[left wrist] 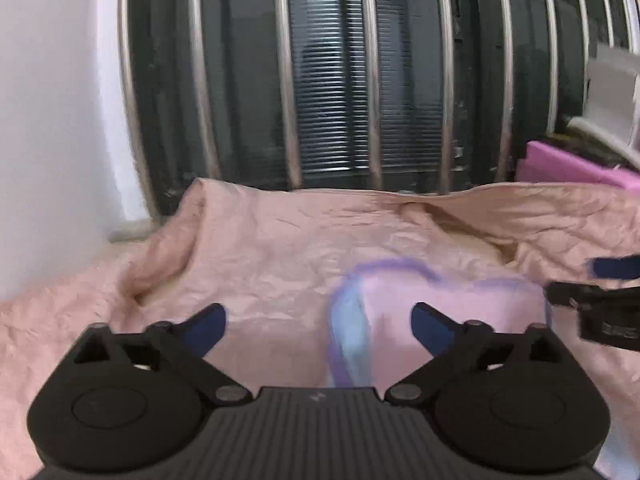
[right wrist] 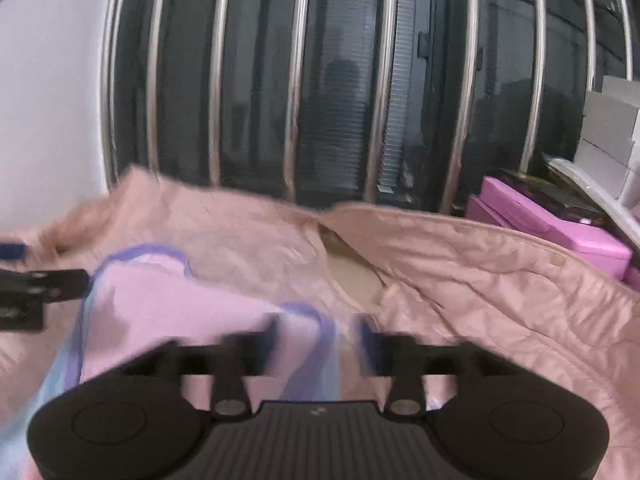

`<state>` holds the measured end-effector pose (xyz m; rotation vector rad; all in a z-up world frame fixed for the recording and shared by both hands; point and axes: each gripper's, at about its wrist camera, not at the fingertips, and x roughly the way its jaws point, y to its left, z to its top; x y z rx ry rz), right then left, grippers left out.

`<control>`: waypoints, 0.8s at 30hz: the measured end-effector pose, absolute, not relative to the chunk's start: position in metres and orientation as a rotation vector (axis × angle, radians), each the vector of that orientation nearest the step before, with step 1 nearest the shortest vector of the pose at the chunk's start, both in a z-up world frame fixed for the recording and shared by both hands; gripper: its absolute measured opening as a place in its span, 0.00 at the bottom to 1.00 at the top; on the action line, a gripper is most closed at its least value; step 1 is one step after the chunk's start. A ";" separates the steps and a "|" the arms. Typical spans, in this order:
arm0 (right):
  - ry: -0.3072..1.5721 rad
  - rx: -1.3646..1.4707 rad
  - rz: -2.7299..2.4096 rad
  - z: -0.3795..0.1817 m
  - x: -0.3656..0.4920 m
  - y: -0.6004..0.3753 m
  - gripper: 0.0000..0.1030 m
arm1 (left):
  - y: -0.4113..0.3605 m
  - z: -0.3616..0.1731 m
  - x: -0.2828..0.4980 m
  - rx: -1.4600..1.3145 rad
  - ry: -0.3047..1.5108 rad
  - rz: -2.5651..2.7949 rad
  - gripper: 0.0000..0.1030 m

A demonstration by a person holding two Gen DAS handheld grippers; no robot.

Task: Fold clothes

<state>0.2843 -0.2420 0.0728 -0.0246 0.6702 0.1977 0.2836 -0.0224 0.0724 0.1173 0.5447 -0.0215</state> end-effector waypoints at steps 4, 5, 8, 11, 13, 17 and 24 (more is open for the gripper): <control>0.827 -0.016 0.225 0.075 0.285 -0.248 0.79 | -0.027 0.065 0.284 0.211 0.646 -0.090 0.92; 0.866 -0.013 0.232 0.075 0.285 -0.249 0.79 | -0.029 0.062 0.283 0.235 0.658 -0.116 0.92; 0.984 -0.007 0.252 0.077 0.286 -0.253 0.77 | -0.039 0.046 0.288 0.298 0.722 -0.145 0.87; 1.074 -0.021 0.256 0.061 0.294 -0.251 0.52 | -0.042 0.025 0.297 0.314 0.825 -0.148 0.27; 1.088 -0.050 0.258 0.049 0.300 -0.246 0.23 | -0.035 0.020 0.301 0.262 0.851 -0.149 0.12; 0.944 -0.067 0.226 0.054 0.301 -0.240 0.05 | -0.025 0.032 0.301 0.165 0.729 -0.091 0.03; 0.503 -0.025 0.097 0.083 0.283 -0.244 0.46 | -0.027 0.076 0.272 0.187 0.445 0.008 0.92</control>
